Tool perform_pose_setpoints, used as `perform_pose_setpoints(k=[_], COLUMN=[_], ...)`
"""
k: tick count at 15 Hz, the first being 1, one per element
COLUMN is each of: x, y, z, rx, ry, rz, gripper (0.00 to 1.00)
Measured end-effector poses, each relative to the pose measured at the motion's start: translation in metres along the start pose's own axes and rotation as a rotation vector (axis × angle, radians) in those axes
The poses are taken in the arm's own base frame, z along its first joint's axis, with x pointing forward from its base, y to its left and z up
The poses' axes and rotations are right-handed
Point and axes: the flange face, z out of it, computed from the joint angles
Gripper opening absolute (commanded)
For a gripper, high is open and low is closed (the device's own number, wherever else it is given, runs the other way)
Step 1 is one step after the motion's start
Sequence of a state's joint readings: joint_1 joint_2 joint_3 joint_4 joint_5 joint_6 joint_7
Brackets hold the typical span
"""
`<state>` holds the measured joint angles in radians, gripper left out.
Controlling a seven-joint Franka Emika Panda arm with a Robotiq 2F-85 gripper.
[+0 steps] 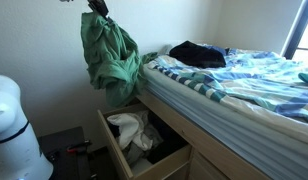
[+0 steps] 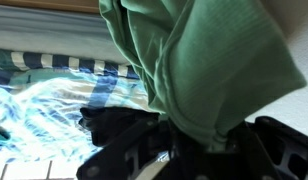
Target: Put the green cloth in the open drawer then close the drawer
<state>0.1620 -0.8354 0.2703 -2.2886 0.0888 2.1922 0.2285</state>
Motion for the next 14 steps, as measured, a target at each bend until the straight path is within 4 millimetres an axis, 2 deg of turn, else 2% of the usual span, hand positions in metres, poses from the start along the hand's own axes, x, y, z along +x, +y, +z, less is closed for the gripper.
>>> perform_pose_setpoints(k=[2, 5, 10, 14], x=[-0.002, -0.012, -0.041, -0.065], y=[0.007, 0.017, 0.037, 0.041], z=[0.018, 0.066, 0.149, 0.194], rx=[0.004, 0.017, 0.026, 0.049], ry=[0.002, 0.014, -0.003, -0.093], rz=[-0.003, -0.017, 0.009, -0.012], gripper=[0.06, 0.06, 0.06, 0.06])
